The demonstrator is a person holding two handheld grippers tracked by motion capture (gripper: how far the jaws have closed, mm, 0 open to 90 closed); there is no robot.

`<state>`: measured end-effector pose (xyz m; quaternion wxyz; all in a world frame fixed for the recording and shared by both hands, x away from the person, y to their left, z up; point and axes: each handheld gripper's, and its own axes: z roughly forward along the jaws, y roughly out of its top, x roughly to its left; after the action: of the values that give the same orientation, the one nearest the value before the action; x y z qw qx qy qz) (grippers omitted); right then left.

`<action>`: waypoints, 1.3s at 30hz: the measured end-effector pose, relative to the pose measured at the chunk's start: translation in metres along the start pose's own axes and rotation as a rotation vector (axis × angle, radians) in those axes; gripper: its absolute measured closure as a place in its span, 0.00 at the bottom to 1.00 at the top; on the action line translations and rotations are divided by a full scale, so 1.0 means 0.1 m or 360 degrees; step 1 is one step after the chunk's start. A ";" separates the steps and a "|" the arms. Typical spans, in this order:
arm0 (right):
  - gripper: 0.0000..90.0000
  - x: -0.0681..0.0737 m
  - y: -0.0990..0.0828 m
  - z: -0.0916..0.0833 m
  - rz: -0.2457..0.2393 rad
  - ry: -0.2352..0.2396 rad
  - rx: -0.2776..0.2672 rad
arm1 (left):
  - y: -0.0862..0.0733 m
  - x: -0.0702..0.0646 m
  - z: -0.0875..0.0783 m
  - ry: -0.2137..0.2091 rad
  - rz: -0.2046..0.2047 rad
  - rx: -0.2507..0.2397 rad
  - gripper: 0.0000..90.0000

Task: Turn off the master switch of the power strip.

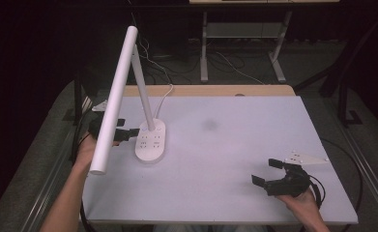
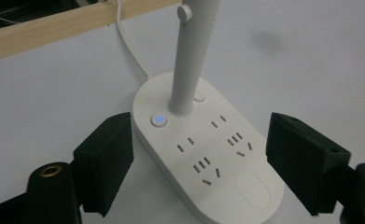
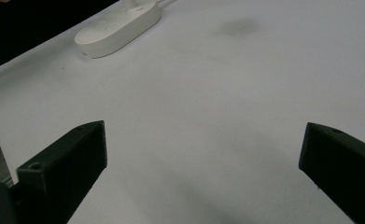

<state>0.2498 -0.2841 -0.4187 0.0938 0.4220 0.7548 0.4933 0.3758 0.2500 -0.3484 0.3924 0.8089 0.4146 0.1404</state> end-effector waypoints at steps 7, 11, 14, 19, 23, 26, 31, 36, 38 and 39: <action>0.00 0.00 0.00 0.00 0.0003 0.0000 0.0003 | 0.07 0.05 0.06 0.0034 -0.0012 0.0027 0.41; 0.00 0.00 0.00 0.00 0.0002 0.0000 0.0003 | 0.11 0.07 0.11 0.0041 -0.0031 0.0030 0.51; 0.00 0.00 0.00 0.00 0.0002 0.0000 0.0004 | 0.12 0.09 0.14 0.0037 -0.0049 0.0021 0.58; 0.00 0.00 0.00 0.00 -0.0001 -0.0001 0.0005 | 0.11 0.14 0.19 0.0028 -0.0093 0.0002 0.71; 0.00 -0.01 0.00 0.00 -0.0002 -0.0001 0.0003 | 0.11 0.17 0.21 0.0022 -0.0118 -0.0024 0.80; 0.00 -0.01 0.00 0.00 -0.0003 -0.0002 0.0005 | 0.11 0.19 0.23 0.0021 -0.0137 -0.0043 0.86; 0.00 -0.01 0.00 0.00 -0.0002 -0.0001 0.0005 | 0.10 0.25 0.27 0.0012 -0.0208 -0.0109 0.96; 0.00 -0.02 0.00 0.00 -0.0009 -0.0003 0.0001 | 0.09 0.29 0.31 0.0010 -0.0251 -0.0131 1.00; 0.00 -0.02 0.00 0.00 -0.0010 -0.0003 0.0002 | 0.07 0.31 0.34 0.0015 -0.0257 -0.0115 1.00; 0.00 -0.02 0.00 0.00 -0.0010 -0.0003 0.0002 | 0.07 0.31 0.34 0.0015 -0.0257 -0.0115 1.00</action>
<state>0.2504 -0.2855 -0.4192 0.0957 0.4201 0.7563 0.4924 0.4183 0.2543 -0.3682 0.4296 0.7575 0.4749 0.1270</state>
